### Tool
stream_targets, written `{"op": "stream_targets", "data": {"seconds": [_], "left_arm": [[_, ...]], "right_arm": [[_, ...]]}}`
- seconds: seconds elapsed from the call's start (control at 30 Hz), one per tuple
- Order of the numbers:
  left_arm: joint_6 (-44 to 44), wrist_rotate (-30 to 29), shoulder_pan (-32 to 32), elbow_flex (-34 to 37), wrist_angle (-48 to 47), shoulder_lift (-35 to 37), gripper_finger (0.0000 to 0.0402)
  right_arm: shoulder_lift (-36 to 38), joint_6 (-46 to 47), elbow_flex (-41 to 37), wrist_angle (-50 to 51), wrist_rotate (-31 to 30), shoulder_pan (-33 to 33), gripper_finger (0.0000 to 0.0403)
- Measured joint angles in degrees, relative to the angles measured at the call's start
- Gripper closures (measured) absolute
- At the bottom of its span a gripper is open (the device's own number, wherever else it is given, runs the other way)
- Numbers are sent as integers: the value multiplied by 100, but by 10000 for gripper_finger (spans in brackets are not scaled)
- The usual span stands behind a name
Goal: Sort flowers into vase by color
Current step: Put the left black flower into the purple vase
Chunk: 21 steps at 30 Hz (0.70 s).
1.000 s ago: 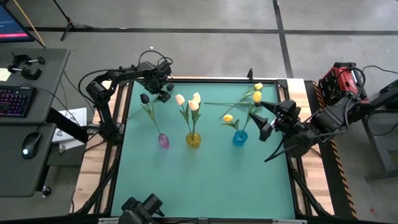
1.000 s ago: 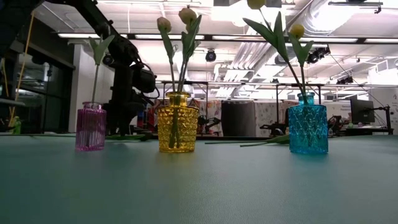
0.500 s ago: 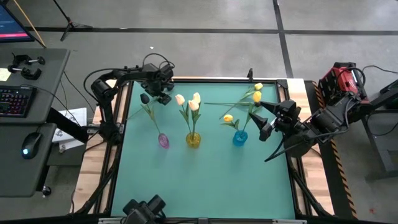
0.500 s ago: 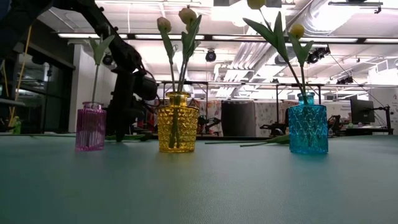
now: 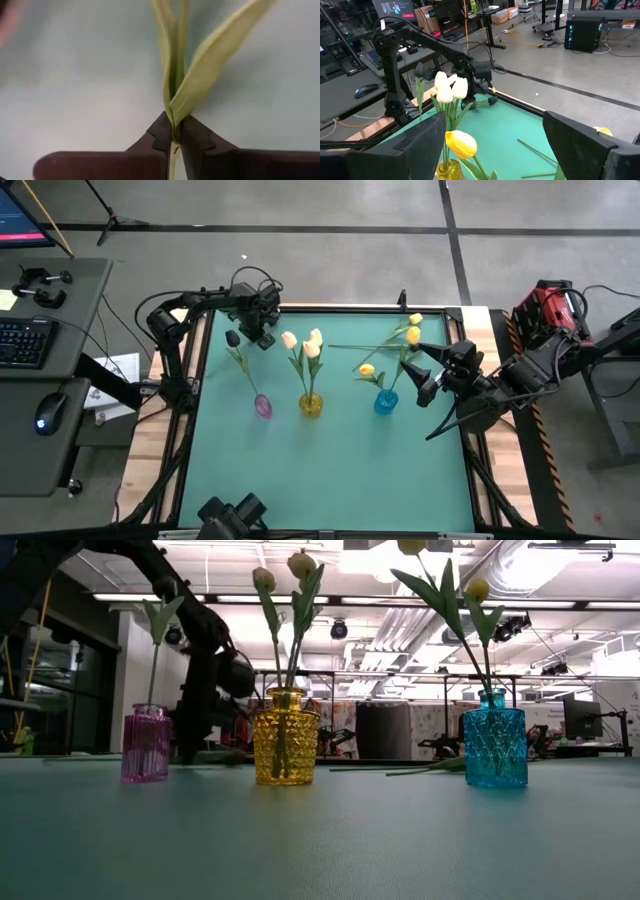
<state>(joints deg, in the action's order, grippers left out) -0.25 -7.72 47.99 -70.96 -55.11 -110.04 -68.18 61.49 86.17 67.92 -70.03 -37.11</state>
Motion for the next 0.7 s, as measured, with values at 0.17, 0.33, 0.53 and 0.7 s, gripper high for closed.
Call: {"op": "stream_targets", "data": {"seconds": [0.17,0.33,0.53,0.7], "left_arm": [[-117,-165,53,-146,552,686,397],[-336,-130,99,-184,1471,1669,400],[-840,4,104,-184,2775,2877,401],[-1292,258,52,-184,3679,3766,401]], "right_arm": [[1,0,0,0,72,-1,82],[0,0,0,0,122,-1,82],[1,0,0,-2,126,-1,82],[0,0,0,-2,128,0,82]]}}
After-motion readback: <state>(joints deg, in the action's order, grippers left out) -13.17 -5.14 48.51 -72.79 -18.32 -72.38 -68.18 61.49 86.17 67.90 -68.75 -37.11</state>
